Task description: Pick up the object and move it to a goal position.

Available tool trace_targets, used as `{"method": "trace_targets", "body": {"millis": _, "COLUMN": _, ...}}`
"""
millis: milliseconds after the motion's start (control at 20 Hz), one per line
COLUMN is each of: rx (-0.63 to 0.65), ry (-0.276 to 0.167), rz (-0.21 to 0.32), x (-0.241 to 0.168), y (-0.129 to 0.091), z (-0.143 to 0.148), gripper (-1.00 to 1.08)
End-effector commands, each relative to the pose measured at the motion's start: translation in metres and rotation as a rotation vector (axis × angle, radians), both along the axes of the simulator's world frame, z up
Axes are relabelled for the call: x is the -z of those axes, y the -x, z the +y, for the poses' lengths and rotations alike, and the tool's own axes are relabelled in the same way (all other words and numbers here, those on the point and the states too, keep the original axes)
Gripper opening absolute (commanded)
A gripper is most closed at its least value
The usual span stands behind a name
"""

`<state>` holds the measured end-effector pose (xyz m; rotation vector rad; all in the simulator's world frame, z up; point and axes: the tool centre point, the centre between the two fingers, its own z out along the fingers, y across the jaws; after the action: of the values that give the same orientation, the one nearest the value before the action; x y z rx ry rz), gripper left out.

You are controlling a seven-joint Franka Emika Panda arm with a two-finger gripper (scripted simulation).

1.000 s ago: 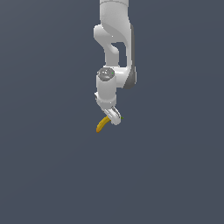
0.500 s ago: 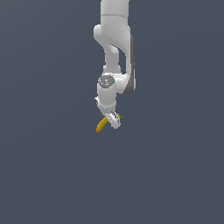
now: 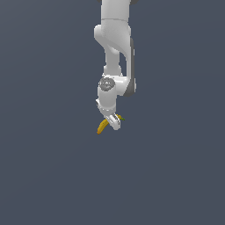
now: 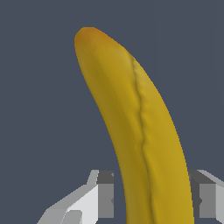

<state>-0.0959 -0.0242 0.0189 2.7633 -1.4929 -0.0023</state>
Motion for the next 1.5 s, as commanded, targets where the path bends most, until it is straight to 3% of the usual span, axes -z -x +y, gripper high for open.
{"method": "trace_targets", "body": {"millis": 0, "rx": -0.002, "ry": 0.0, "rz": -0.001, "x": 0.0, "y": -0.001, "z": 0.001, "gripper": -1.0}}
{"method": "trace_targets", "body": {"millis": 650, "rx": 0.0, "ry": 0.0, "rz": 0.0, "x": -0.012, "y": -0.009, "z": 0.017, "gripper": -1.0}}
{"method": "trace_targets", "body": {"millis": 1450, "rx": 0.0, "ry": 0.002, "rz": -0.001, "x": -0.093, "y": -0.076, "z": 0.132, "gripper": -1.0}}
